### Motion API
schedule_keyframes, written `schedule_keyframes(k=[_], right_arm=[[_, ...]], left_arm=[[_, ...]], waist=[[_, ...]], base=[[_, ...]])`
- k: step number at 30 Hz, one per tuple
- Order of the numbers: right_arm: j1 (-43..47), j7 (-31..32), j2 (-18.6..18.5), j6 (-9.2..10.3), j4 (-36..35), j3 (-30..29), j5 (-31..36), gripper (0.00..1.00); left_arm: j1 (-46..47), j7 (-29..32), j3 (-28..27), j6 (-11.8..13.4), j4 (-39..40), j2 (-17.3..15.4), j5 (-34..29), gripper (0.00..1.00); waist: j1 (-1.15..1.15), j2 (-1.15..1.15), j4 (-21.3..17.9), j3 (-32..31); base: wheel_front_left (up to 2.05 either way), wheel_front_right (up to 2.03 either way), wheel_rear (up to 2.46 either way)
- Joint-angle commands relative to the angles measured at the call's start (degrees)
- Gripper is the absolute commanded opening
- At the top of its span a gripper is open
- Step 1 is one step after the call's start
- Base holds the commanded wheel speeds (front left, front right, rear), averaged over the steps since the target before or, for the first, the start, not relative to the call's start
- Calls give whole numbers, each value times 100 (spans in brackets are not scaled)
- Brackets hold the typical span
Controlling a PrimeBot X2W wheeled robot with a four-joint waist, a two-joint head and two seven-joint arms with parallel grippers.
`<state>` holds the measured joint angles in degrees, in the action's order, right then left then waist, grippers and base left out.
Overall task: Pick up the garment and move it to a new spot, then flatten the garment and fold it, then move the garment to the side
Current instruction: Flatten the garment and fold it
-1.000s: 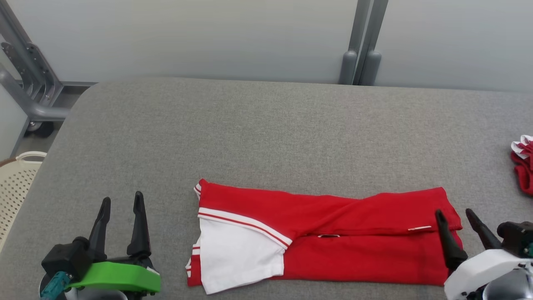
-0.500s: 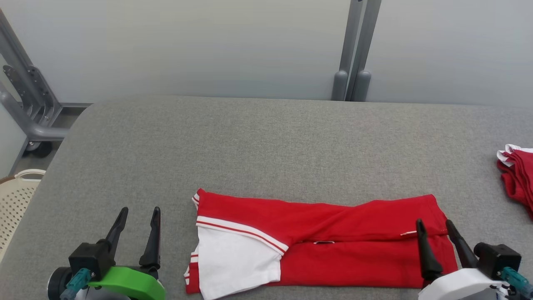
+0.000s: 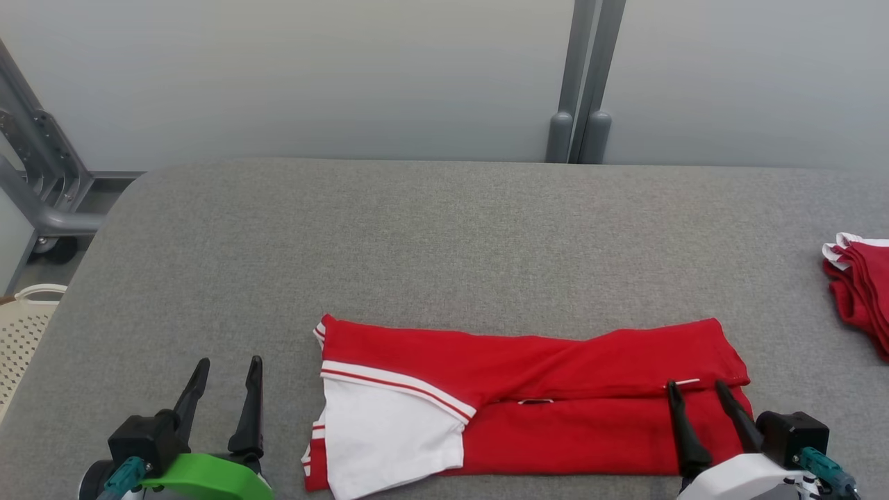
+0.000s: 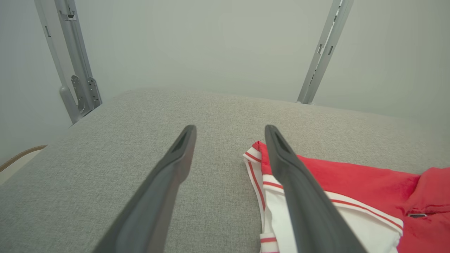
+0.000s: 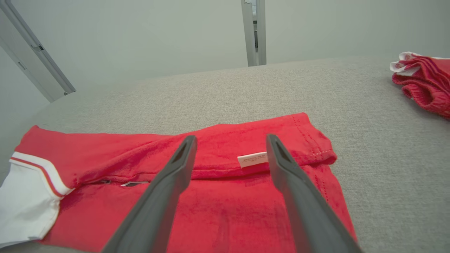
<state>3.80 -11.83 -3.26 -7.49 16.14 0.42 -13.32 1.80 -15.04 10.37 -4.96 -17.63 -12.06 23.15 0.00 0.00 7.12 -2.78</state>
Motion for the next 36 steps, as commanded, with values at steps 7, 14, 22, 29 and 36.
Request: schedule_keyframes(k=[7,14,22,29,36], right_arm=[[-167,-57,-2,1,65,-11,97,100],[-198,-16,0,1,105,15,107,100],[-216,129,-51,1,62,-75,130,100],[-380,1001,-125,1,-314,-1128,502,100],[-677,1958,-47,1,-572,-1695,870,100]], left_arm=[[-50,-14,-134,-92,1,87,-78,100],[11,-14,-184,-142,-41,146,-108,100],[9,-14,-172,-181,-78,230,-159,100],[108,-15,-208,-209,-7,287,-188,100],[298,-15,-154,-243,33,385,-252,100]], waist=[[0,0,-32,52],[0,0,-46,96],[0,0,-34,173],[0,0,9,442],[0,0,165,836]], base=[[0,0,0],[0,0,0],[0,0,0],[0,0,0],[0,0,0]])
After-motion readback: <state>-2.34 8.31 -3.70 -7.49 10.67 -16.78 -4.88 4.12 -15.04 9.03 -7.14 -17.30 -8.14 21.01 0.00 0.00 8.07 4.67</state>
